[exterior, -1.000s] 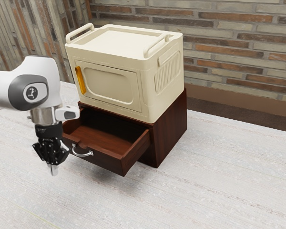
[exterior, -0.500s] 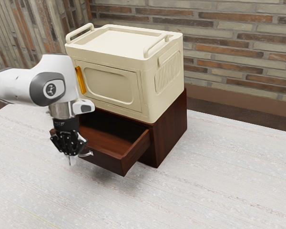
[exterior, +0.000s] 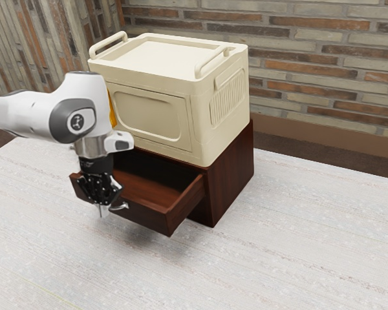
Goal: Push the drawer handle with one arm to close the drawer
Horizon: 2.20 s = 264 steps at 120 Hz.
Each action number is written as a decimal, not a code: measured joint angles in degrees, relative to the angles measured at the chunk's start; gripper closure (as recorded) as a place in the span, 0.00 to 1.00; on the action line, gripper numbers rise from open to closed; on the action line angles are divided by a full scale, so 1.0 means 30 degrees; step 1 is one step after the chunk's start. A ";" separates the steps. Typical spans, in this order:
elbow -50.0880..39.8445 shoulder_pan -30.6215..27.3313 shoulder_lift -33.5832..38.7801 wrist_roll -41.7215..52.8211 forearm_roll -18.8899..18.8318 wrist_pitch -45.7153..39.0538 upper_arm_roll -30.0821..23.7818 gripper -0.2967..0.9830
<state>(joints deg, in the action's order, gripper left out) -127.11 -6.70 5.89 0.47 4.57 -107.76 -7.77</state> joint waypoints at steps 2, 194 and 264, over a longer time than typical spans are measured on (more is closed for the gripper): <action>0.0023 0.0010 -0.0018 0.0043 -0.0001 -0.0020 -0.0005 0.85; 0.3188 0.0007 -0.3294 0.1396 0.0186 -0.2779 -0.0014 0.85; 0.3687 0.0084 -0.3778 0.1373 0.1091 -0.4471 -0.0016 0.85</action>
<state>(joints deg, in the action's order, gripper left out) -116.04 -6.45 -5.44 4.59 7.85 -121.17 -7.82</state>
